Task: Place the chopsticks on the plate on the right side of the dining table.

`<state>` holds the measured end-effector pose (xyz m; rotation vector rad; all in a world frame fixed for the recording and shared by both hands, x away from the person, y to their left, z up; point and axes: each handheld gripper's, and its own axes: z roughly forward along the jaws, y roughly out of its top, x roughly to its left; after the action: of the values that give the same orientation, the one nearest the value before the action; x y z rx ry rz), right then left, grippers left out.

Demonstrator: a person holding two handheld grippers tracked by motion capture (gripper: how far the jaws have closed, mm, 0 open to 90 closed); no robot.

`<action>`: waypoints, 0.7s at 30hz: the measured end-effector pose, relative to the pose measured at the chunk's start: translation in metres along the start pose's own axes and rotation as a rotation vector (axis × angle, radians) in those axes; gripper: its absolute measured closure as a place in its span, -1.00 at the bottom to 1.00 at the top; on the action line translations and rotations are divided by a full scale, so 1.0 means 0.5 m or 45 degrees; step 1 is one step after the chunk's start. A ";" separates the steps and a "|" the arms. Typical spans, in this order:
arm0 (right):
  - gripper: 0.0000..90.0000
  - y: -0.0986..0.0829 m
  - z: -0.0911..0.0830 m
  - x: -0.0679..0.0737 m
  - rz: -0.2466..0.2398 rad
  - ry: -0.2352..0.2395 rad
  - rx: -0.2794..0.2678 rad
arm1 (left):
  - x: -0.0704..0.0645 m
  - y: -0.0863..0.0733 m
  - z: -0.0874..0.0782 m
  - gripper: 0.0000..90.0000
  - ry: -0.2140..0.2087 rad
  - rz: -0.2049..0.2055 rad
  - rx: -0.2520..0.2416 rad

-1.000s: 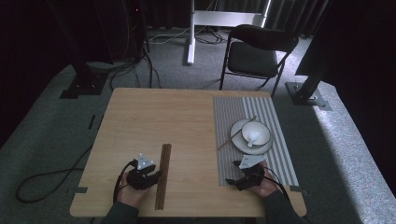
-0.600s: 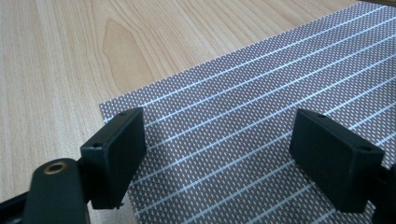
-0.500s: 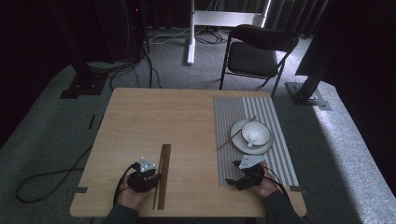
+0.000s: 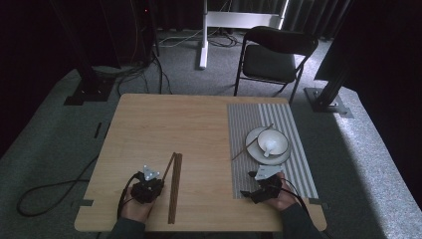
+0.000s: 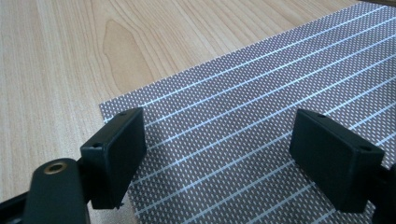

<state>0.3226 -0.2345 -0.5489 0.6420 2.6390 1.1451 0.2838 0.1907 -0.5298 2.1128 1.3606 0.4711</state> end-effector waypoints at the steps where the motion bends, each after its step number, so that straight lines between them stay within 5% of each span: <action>1: -0.61 0.000 0.000 0.000 0.000 0.000 0.000 | 0.004 0.001 0.000 0.85 0.009 -0.008 0.001; 8: -0.61 0.000 0.000 0.000 -0.001 0.000 0.000 | 0.024 0.003 0.003 0.88 0.003 -0.066 -0.005; 21: -0.61 0.000 0.000 0.000 0.000 0.000 0.000 | 0.036 0.016 0.005 0.89 0.015 -0.078 -0.015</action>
<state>0.3226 -0.2346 -0.5488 0.6421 2.6396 1.1449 0.2985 0.2035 -0.5270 2.0558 1.4215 0.4656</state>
